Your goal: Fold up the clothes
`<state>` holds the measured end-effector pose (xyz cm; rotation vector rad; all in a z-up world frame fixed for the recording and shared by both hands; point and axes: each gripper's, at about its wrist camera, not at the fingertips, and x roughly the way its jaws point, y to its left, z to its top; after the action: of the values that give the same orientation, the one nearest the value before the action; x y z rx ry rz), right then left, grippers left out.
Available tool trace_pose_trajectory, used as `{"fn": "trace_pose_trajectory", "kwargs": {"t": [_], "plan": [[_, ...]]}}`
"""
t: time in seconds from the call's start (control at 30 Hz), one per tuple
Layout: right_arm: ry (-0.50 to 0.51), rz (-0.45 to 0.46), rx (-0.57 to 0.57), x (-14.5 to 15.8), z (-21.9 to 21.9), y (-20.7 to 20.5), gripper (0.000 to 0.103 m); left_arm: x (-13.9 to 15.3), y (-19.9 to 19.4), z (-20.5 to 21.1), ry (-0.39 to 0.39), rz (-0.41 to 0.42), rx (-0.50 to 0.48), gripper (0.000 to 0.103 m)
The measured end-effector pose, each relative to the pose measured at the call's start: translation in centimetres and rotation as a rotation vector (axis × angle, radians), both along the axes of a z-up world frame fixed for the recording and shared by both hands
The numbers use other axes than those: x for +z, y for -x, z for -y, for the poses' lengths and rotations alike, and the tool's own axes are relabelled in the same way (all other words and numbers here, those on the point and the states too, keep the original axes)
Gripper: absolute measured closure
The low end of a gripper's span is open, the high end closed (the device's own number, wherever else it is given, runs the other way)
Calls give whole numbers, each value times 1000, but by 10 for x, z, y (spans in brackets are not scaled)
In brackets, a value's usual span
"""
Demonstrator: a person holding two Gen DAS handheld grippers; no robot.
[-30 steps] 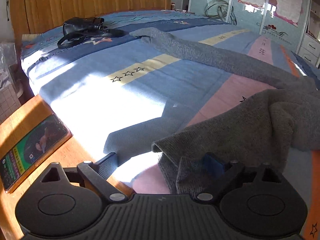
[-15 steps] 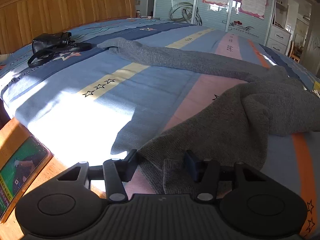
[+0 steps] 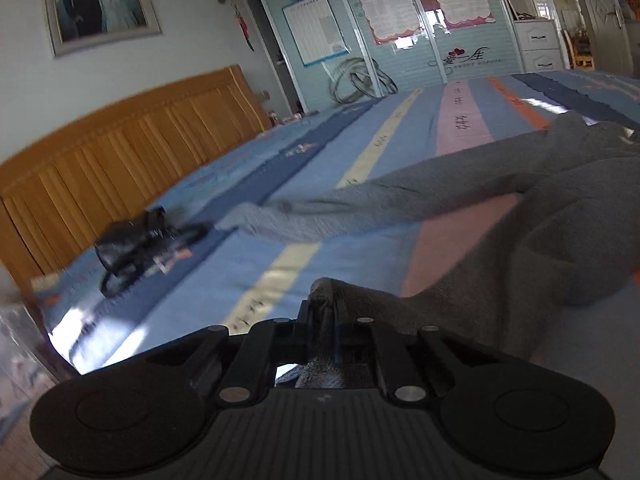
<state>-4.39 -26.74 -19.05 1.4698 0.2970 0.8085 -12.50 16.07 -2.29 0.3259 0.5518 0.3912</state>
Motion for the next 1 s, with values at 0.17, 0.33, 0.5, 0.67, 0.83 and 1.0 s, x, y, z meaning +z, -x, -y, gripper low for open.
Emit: {"fn": "trace_pose_trajectory", "kwargs": {"t": [0.17,0.33,0.5,0.67,0.83,1.0], "plan": [[5,0,1,1,-1,0,19,-16,-39,-27,-14,-93,80,89],[96,-3,11,12,-5,0,19,-38,-34,-49,97,-130,331,46],[297,-22,-19,43,-11,5,3,-9,7,-39,268,73,406,44],[567,-58,-176,80,-5,-1,0,27,-34,32,412,112,136,39],[771,-187,-243,96,11,-42,0,23,-86,83,637,135,28,32],[1133,-151,-297,123,0,-82,0,-18,-109,86,754,146,106,31]]}}
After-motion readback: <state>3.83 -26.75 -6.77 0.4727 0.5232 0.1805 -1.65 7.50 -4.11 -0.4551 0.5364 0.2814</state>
